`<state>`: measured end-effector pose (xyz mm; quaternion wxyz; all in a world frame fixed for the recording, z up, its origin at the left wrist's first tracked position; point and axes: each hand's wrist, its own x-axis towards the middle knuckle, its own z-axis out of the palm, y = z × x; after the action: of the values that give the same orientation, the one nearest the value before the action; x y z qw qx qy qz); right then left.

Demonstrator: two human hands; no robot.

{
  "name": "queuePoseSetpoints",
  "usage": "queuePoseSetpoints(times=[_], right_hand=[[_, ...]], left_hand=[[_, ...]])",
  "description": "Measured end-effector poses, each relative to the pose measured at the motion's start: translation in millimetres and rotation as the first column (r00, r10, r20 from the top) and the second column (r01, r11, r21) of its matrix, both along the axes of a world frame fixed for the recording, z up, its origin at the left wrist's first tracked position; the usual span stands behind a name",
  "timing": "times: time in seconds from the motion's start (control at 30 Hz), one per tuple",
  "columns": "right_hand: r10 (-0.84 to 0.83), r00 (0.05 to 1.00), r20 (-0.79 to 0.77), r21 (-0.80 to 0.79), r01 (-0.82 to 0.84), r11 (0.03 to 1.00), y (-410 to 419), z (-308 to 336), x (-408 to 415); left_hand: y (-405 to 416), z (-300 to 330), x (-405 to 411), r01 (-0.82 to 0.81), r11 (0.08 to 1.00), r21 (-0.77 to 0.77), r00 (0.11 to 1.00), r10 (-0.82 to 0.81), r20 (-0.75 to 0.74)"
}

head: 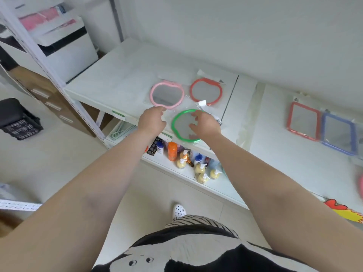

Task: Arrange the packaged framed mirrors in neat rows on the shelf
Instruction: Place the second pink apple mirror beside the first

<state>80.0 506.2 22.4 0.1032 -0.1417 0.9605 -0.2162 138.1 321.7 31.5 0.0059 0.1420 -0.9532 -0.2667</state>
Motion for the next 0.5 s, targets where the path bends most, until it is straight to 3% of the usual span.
queuePoseSetpoints(times=[0.5], right_hand=[[0.02,0.999,0.026,-0.001,-0.02,1.0,-66.3,1.4,-103.3]], left_hand=[[-79.5,-3.7,-92.8,-0.027,0.998,-0.048,0.995,0.032,0.096]])
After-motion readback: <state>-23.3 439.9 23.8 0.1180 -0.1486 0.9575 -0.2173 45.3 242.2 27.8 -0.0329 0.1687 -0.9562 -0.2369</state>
